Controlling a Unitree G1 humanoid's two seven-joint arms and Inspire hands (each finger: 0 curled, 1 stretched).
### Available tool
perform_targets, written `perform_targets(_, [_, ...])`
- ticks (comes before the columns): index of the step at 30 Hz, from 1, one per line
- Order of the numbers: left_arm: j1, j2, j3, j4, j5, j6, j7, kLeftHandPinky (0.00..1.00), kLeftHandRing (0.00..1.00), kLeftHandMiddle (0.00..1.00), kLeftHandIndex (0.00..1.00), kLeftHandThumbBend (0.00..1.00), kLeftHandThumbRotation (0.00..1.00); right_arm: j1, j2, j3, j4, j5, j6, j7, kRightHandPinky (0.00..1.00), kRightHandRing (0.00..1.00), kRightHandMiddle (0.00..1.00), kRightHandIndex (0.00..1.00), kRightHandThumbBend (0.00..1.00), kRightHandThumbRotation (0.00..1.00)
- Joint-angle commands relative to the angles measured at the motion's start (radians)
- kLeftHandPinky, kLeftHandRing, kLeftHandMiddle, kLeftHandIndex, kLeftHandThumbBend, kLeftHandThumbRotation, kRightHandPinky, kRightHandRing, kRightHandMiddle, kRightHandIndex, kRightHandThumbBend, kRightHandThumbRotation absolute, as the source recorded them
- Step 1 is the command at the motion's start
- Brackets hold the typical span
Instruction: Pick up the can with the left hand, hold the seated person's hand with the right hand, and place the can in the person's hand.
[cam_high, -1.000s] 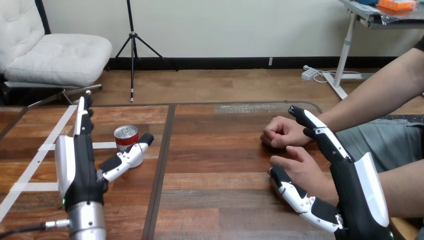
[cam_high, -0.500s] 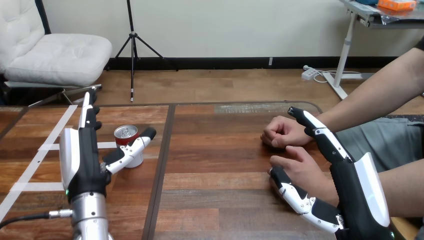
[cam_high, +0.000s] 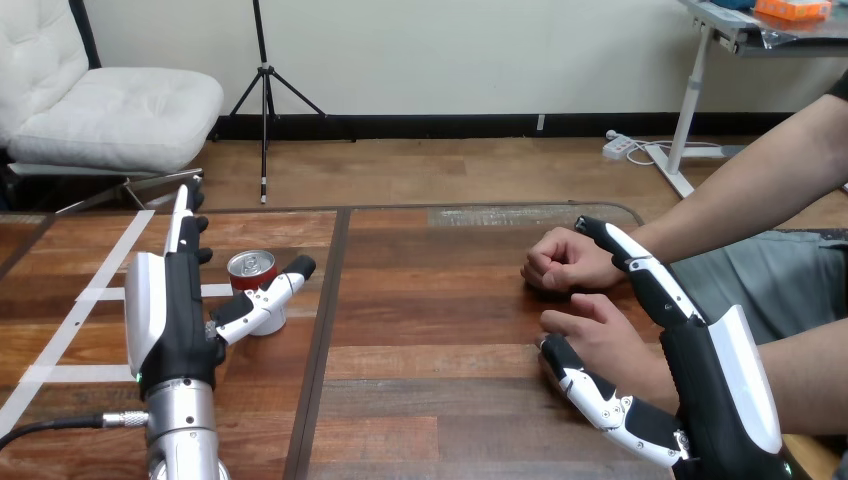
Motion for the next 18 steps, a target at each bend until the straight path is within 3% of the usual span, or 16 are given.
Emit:
perform_targets(1, [-0.085,0.026,-0.011,0.019,0.006,0.005,0.017,0.77,0.87,0.92,0.94,0.90,0.37,-0.056,-0.009,-0.003,-0.003,0.007,0.005,0.004,0.88,0.90,0.89,0.87,0.42,0.36])
perform_targets(18, [-0.105,0.034,-0.022,0.050,0.012,0.021,0.035,0.77,0.87,0.93,0.95,0.92,0.40,-0.056,-0.017,-0.009,-0.014,0.006,0.020,0.013,0.93,0.91,0.89,0.86,0.43,0.38])
